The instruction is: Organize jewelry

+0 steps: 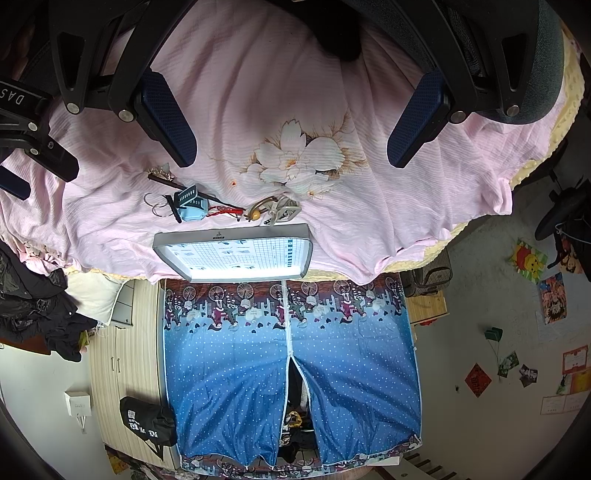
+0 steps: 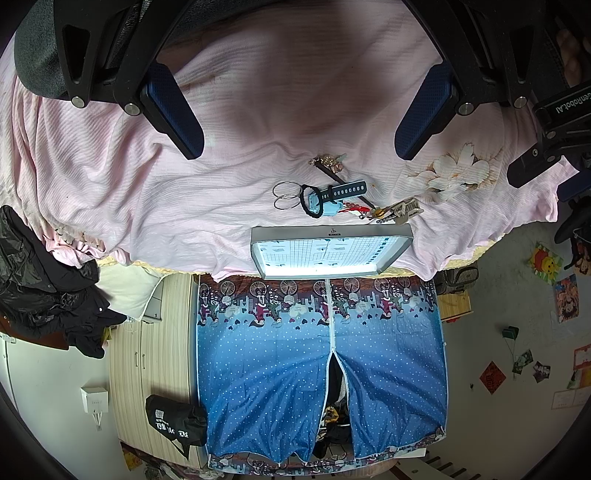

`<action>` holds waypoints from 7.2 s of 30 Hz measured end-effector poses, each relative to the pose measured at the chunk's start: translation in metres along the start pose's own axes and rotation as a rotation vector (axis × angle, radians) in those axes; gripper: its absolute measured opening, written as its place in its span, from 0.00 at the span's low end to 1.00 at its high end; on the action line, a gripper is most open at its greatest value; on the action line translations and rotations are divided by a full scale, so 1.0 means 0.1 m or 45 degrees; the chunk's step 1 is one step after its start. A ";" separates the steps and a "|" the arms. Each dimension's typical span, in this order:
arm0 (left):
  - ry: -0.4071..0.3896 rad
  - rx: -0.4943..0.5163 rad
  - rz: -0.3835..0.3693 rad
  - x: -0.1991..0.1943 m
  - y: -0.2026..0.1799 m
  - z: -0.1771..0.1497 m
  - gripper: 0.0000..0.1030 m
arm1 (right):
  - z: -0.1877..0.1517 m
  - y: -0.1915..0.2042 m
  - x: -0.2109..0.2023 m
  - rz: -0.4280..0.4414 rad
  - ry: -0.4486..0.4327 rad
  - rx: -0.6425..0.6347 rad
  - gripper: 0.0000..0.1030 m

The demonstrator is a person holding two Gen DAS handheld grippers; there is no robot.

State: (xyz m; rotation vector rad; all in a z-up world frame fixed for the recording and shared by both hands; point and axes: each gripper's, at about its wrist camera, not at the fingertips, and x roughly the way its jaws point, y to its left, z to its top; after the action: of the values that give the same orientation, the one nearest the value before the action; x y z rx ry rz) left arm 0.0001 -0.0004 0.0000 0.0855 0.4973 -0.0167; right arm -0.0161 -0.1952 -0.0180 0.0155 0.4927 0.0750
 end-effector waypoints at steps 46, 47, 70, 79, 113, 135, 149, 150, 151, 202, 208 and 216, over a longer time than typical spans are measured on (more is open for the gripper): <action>0.632 0.142 -0.453 2.01 0.23 0.75 0.58 | 0.77 -0.34 1.89 0.403 0.580 0.041 0.70; 0.634 0.156 -0.448 2.09 0.24 0.75 0.56 | 0.78 -0.28 1.96 0.420 0.590 0.037 0.68; 0.631 0.076 -0.452 2.79 0.30 0.74 0.04 | 0.69 -0.08 2.49 0.386 0.603 0.075 0.07; 0.612 0.104 -0.437 2.74 0.28 0.75 0.02 | 0.71 0.08 2.38 0.501 0.544 0.035 0.07; 0.503 -0.181 -0.690 2.93 0.21 1.36 0.00 | 1.27 -0.16 2.88 0.717 0.277 0.245 0.06; 0.438 0.468 -0.313 2.53 -0.09 0.89 0.01 | 1.17 -0.03 2.81 0.706 0.294 0.161 0.06; 0.208 -0.038 -0.503 3.13 0.10 1.36 0.01 | 1.34 0.06 3.33 0.688 0.290 0.140 0.06; 0.238 -0.071 -0.500 3.23 0.11 1.34 0.01 | 1.33 0.07 3.37 0.673 0.303 0.131 0.06; 0.277 -0.107 -0.498 3.34 0.13 1.32 0.01 | 1.30 0.07 3.41 0.661 0.323 0.125 0.06; 0.228 0.041 -0.339 0.81 -0.12 0.42 0.98 | 0.48 -0.34 0.76 0.297 0.244 0.121 1.00; 0.391 -0.013 -0.376 1.05 -0.06 0.35 0.98 | 0.43 -0.37 0.95 0.308 0.365 0.146 1.00; 0.514 0.055 -0.391 1.43 0.01 0.54 0.98 | 0.50 -0.54 1.36 0.361 0.485 0.230 0.99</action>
State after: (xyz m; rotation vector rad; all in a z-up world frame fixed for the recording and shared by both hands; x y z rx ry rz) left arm 0.1520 -0.0034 -0.0206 0.0535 0.9106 -0.3158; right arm 0.1306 -0.2389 -0.0402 0.2521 0.8748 0.3148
